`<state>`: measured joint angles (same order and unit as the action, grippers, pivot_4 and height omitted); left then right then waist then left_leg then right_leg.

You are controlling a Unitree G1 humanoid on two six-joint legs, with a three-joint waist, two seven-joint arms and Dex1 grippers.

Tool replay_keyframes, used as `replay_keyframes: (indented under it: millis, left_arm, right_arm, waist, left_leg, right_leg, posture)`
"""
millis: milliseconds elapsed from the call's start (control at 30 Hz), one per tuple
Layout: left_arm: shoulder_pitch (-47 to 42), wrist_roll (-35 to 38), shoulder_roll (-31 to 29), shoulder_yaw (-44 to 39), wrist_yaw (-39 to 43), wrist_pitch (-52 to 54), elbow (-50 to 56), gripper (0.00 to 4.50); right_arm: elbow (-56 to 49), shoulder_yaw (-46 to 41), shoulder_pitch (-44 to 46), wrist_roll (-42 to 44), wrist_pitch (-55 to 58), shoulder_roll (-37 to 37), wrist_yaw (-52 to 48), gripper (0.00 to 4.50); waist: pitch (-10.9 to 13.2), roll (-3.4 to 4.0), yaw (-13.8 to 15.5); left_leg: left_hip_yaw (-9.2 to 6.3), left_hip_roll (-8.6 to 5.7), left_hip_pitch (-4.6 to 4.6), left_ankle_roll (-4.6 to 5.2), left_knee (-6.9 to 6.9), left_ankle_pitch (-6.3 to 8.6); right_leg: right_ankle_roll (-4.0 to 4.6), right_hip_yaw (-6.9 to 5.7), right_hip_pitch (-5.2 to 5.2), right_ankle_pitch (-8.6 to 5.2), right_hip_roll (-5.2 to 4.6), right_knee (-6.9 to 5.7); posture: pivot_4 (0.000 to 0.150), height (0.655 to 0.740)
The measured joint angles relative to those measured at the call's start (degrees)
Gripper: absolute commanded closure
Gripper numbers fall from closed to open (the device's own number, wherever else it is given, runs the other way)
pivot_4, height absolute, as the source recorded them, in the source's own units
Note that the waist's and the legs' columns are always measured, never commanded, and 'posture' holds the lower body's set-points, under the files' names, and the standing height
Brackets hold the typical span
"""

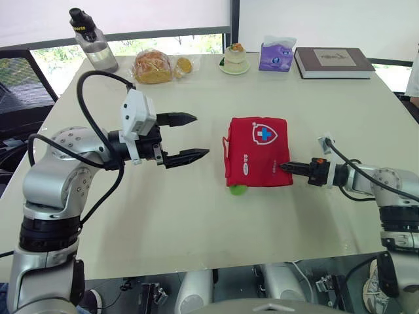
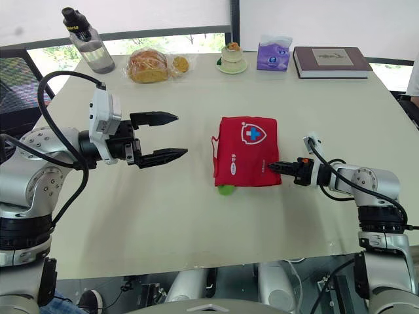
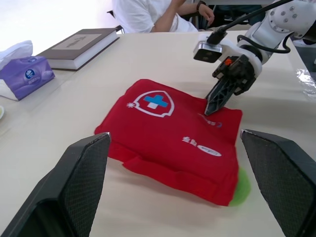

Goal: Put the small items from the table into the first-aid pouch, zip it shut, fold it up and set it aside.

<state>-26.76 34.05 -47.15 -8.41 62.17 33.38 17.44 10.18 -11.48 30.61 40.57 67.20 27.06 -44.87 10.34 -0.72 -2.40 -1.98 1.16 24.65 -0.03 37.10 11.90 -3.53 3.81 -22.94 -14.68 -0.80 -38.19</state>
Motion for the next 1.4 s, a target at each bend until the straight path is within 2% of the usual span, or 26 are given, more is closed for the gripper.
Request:
replay_keyframes:
  millis: [167, 367, 567, 700, 867, 1133, 1400]
  left_arm:
    - [-0.1, 1.0, 0.0, 0.1, 0.0, 0.1, 0.2, 0.00]
    - [-0.2, 1.0, 0.0, 0.6, 0.0, 0.0, 0.5, 0.00]
    - [-2.5, 1.0, 0.3, 0.9, -1.1, -0.5, 0.9, 0.00]
    - [-3.7, 1.0, 1.5, 0.9, -2.8, -0.6, 0.8, 0.00]
    - [-4.7, 1.0, 2.6, 1.0, -4.9, -0.5, 0.9, 0.00]
    - [-5.7, 1.0, 3.9, 1.0, -7.4, -0.6, 0.9, 0.00]
    - [-6.4, 1.0, 4.4, 1.2, -8.1, -0.6, 0.9, 0.00]
  right_arm:
    - [3.6, -5.6, 1.9, -0.4, -4.7, -3.7, 8.6, 4.48]
    - [10.3, -16.2, 5.9, 0.2, -13.1, -7.6, 19.7, 4.48]
    - [19.7, -24.9, 12.7, -1.3, -30.7, -13.0, 35.0, 4.48]
    - [20.2, -28.4, 14.9, -0.5, -39.1, -18.9, 44.6, 4.48]
    - [15.8, -29.6, 14.8, 1.3, -45.9, -27.0, 54.3, 4.48]
    - [12.1, -29.3, 13.6, 3.1, -52.4, -31.7, 60.4, 4.48]
    - [12.0, -26.8, 11.7, 4.0, -54.6, -30.4, 58.0, 4.48]
  waist:
    - [0.0, 0.00, 0.2]
    - [0.0, 0.00, 0.1]
    - [0.0, 0.01, -0.1]
    - [0.0, 0.01, -0.1]
    - [0.0, 0.02, -0.1]
    - [0.0, 0.02, 0.0]
    - [0.0, 0.04, 0.0]
  left_leg:
    - [0.02, -0.03, 0.03, 0.00, 0.00, 0.00]
    - [0.03, -0.04, 0.04, 0.00, -0.03, 0.00]
    - [0.06, -0.04, 0.05, 0.00, -0.06, 0.00]
    - [0.08, -0.04, 0.06, 0.00, -0.11, 0.00]
    - [0.06, -0.05, 0.04, -0.01, -0.09, -0.01]
    - [0.05, -0.07, 0.02, -0.01, -0.02, -0.01]
    - [0.07, -0.08, 0.03, -0.01, -0.01, -0.01]
  right_leg:
    - [0.00, 0.02, -0.02, 0.00, -0.02, -0.01]
    - [0.01, 0.05, -0.05, 0.00, -0.02, -0.01]
    - [0.01, 0.09, -0.10, 0.00, -0.01, -0.08]
    - [0.02, 0.13, -0.20, 0.01, -0.02, -0.22]
    - [0.04, 0.13, -0.25, 0.00, -0.02, -0.40]
    - [0.06, 0.13, -0.27, -0.01, -0.02, -0.55]
    - [0.08, 0.15, -0.29, -0.03, -0.03, -0.57]
  posture:
    - [0.150, 0.7400]
    - [0.150, 0.7400]
    - [0.150, 0.7400]
    - [0.150, 0.7400]
    - [0.150, 0.7400]
    - [0.150, 0.7400]
    - [0.150, 0.7400]
